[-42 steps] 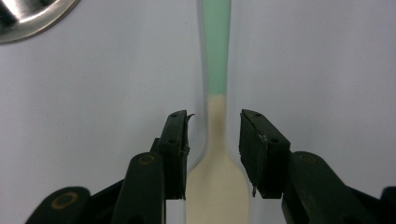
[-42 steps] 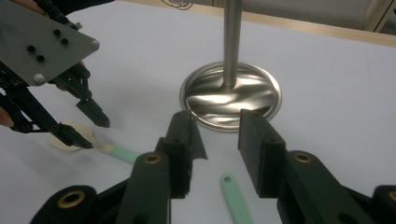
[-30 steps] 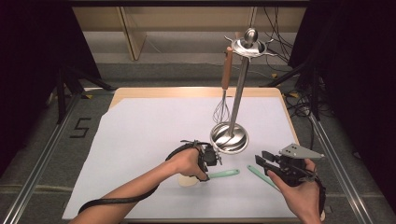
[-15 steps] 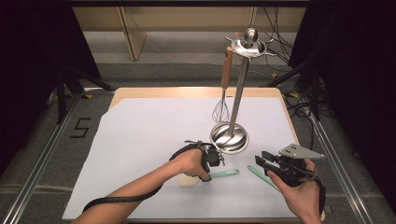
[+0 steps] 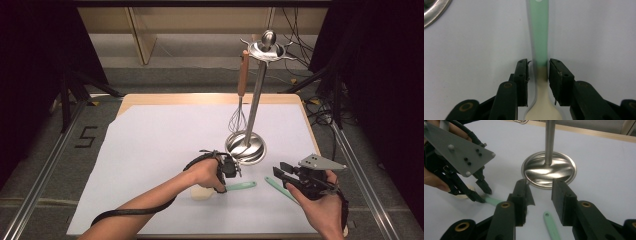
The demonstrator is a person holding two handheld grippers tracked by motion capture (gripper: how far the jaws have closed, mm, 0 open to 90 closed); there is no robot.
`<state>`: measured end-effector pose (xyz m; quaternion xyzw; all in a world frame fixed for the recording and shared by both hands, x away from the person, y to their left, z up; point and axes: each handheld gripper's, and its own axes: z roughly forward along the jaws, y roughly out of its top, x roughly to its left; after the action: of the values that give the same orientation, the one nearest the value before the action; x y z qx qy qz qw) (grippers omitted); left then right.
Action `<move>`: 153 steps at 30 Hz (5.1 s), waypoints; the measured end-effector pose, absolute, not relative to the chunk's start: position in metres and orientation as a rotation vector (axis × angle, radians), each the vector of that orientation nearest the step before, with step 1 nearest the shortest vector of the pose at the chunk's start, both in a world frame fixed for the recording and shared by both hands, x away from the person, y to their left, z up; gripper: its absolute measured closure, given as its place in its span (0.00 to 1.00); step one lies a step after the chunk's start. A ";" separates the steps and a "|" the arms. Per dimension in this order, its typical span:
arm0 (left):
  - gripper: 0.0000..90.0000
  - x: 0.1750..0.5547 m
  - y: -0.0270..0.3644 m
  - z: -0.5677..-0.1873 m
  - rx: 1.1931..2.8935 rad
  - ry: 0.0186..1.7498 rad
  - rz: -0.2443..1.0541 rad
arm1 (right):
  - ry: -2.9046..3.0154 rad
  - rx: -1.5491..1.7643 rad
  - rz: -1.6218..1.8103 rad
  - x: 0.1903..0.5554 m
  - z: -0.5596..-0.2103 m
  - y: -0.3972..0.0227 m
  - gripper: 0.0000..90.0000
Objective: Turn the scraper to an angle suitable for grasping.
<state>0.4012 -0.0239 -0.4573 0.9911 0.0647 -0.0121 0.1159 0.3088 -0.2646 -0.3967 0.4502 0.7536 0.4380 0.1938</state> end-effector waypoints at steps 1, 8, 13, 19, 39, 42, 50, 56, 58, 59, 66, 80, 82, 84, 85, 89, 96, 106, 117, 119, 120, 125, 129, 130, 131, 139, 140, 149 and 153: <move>0.76 0.401 -0.024 -0.457 2.903 0.190 -0.035 | 2.114 1.263 1.228 0.309 -0.397 -0.265 0.73; 0.80 0.398 -0.029 -0.457 2.934 0.152 0.020 | 2.114 1.257 1.226 0.309 -0.396 -0.264 0.73; 0.87 0.393 -0.034 -0.456 2.967 0.155 0.044 | 2.116 1.258 1.226 0.309 -0.397 -0.264 0.73; 0.88 0.392 -0.035 -0.456 2.973 0.200 0.046 | 2.109 1.263 1.226 0.308 -0.396 -0.265 0.73; 0.89 0.389 -0.008 -0.439 2.754 0.335 0.075 | 2.074 1.270 1.239 0.309 -0.395 -0.265 0.73; 0.89 0.388 -0.004 -0.434 2.697 0.360 0.098 | 2.069 1.274 1.240 0.308 -0.396 -0.265 0.73; 0.89 0.377 0.009 -0.421 2.432 0.460 0.173 | 2.038 1.335 1.309 0.306 -0.393 -0.257 0.71; 0.89 0.372 0.016 -0.412 2.298 0.494 0.184 | 2.039 1.310 1.348 0.305 -0.390 -0.249 0.70; 0.89 0.369 0.016 -0.409 2.250 0.512 0.187 | 2.047 1.299 1.357 0.306 -0.390 -0.243 0.69; 0.89 0.369 0.017 -0.407 2.252 0.504 0.200 | 2.056 1.329 1.347 0.305 -0.390 -0.239 0.69; 0.89 0.365 0.019 -0.404 2.177 0.528 0.229 | 2.073 1.278 1.396 0.311 -0.389 -0.222 0.68; 0.88 0.355 0.020 -0.400 2.121 0.517 0.248 | 2.045 1.264 1.486 0.322 -0.380 -0.199 0.68; 0.88 0.355 0.020 -0.399 2.121 0.516 0.250 | 2.040 1.263 1.485 0.323 -0.379 -0.197 0.71; 0.88 0.355 0.021 -0.399 2.112 0.526 0.245 | 2.033 1.287 1.498 0.322 -0.378 -0.195 0.74; 0.88 0.355 0.021 -0.399 2.109 0.525 0.251 | 2.035 1.247 1.501 0.324 -0.377 -0.196 0.75; 0.88 0.354 0.021 -0.399 2.108 0.514 0.259 | 2.037 1.254 1.536 0.323 -0.373 -0.195 0.83; 0.88 0.352 0.020 -0.398 2.097 0.503 0.261 | 2.051 1.241 1.584 0.321 -0.371 -0.192 0.88; 0.67 0.357 0.024 -0.391 2.084 0.391 0.172 | 2.111 1.101 1.578 0.319 -0.362 -0.198 0.92; 0.55 0.356 0.031 -0.384 2.035 0.102 -0.072 | 2.375 0.808 1.616 0.317 -0.353 -0.209 0.92; 0.57 0.354 0.031 -0.387 2.043 0.064 -0.102 | 2.427 0.769 1.626 0.315 -0.352 -0.207 0.92; 0.58 0.354 0.030 -0.387 2.043 0.057 -0.109 | 2.452 0.750 1.643 0.316 -0.353 -0.205 0.92; 0.65 0.355 0.030 -0.389 2.017 0.051 -0.134 | 2.444 0.751 1.625 0.314 -0.353 -0.204 0.92; 0.74 0.357 0.031 -0.389 1.994 0.069 -0.148 | 2.445 0.747 1.650 0.314 -0.351 -0.205 0.92; 0.78 0.358 0.031 -0.389 1.980 0.078 -0.155 | 2.425 0.734 1.678 0.314 -0.352 -0.204 0.92; 0.81 0.358 0.031 -0.389 1.980 0.078 -0.155 | 2.419 0.719 1.688 0.314 -0.352 -0.204 0.92; 0.92 0.359 0.034 -0.385 1.941 0.181 -0.132 | 2.407 0.770 1.728 0.313 -0.349 -0.209 0.90; 0.93 0.359 0.034 -0.385 1.941 0.181 -0.132 | 2.407 0.770 1.728 0.313 -0.349 -0.209 0.90; 0.93 0.364 0.036 -0.383 1.965 0.260 -0.033 | 2.259 0.856 1.735 0.308 -0.348 -0.215 0.74; 0.93 0.365 0.036 -0.380 1.966 0.273 -0.002 | 2.163 0.946 1.696 0.313 -0.354 -0.227 0.69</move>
<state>0.3654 0.0362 -0.3804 0.8294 0.1152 -0.0008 0.5467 0.3126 -0.2270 -0.3541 0.3230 0.7391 0.5794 0.1171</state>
